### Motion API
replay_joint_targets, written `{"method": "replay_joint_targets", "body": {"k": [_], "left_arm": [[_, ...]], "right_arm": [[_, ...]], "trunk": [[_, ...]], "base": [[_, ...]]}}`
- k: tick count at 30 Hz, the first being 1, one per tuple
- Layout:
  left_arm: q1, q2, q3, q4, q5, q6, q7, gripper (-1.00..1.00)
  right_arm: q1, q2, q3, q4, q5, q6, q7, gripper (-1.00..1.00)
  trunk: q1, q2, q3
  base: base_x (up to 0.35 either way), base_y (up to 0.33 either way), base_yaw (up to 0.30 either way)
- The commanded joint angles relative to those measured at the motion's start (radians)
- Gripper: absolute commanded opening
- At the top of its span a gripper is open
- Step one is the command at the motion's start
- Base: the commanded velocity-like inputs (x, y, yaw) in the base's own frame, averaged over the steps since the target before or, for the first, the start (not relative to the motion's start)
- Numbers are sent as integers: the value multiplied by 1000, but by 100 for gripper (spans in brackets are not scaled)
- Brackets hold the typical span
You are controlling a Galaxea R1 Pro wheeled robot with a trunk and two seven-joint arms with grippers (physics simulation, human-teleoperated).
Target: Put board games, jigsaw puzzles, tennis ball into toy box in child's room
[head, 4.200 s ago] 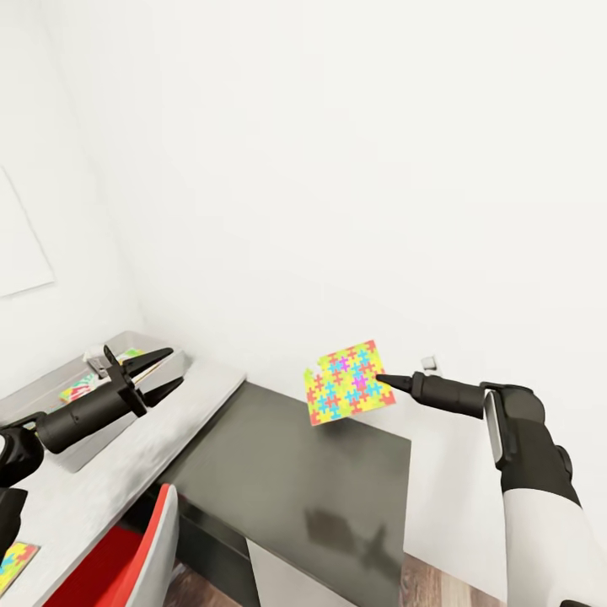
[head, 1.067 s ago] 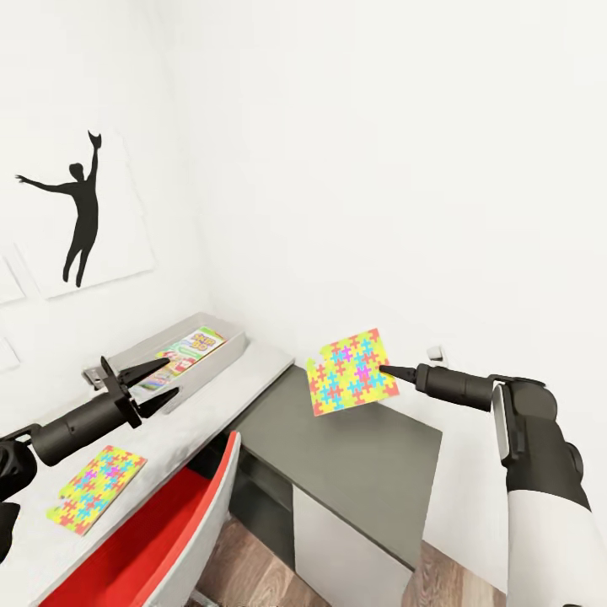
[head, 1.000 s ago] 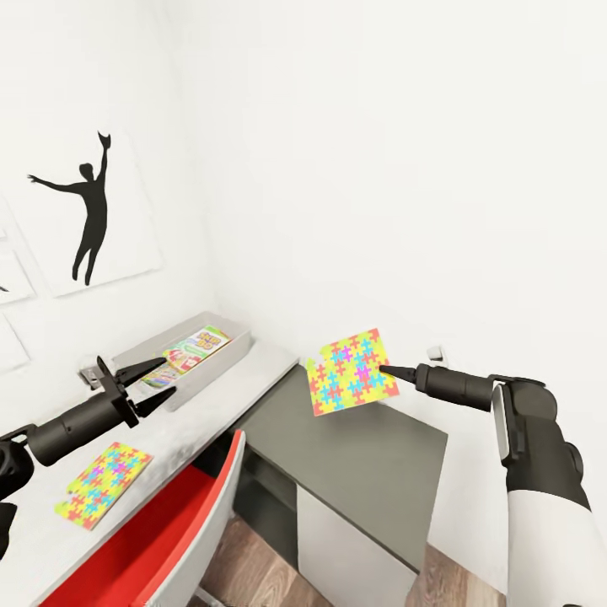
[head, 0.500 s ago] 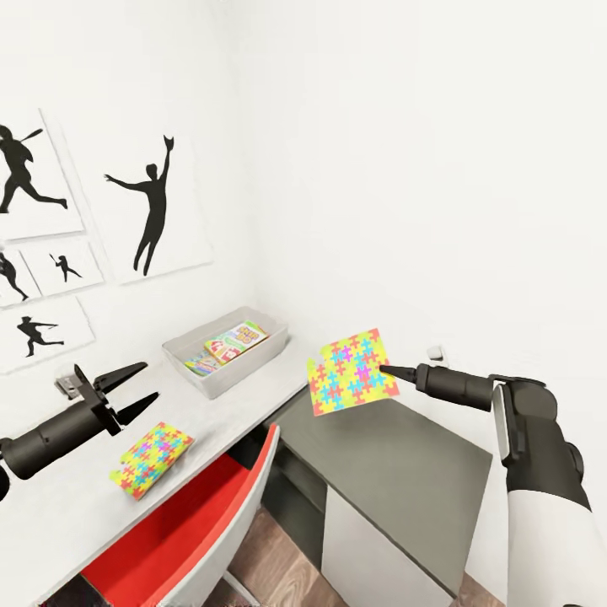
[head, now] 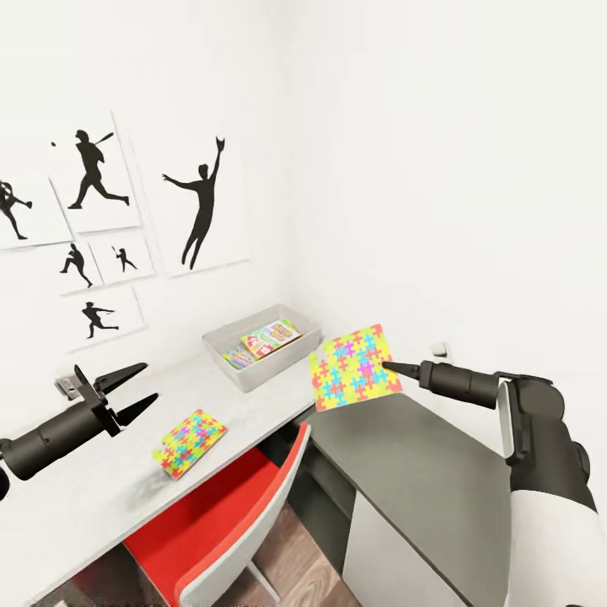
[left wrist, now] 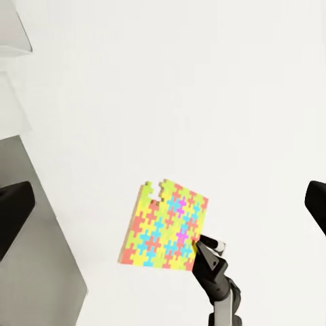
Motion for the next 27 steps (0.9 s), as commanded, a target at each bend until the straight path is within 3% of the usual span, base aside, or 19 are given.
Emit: {"method": "replay_joint_targets", "body": {"k": [1, 14, 27], "left_arm": [[-1, 0, 1, 0, 3, 4, 4, 100], [-2, -3, -3, 2, 3, 2, 6, 100], [-3, -9, -1, 3, 3, 0, 7, 100]], "right_arm": [[-1, 0, -2, -2, 11, 8, 10, -100], [-2, -5, -3, -2, 12, 8, 11, -100], [-3, 2, 1, 6, 17, 8, 10, -100]], "trunk": [[1, -2, -2], [1, -2, -2], [1, -2, -2]], "base": [[0, 0, 272], [2, 0, 289], [97, 0, 298]]}}
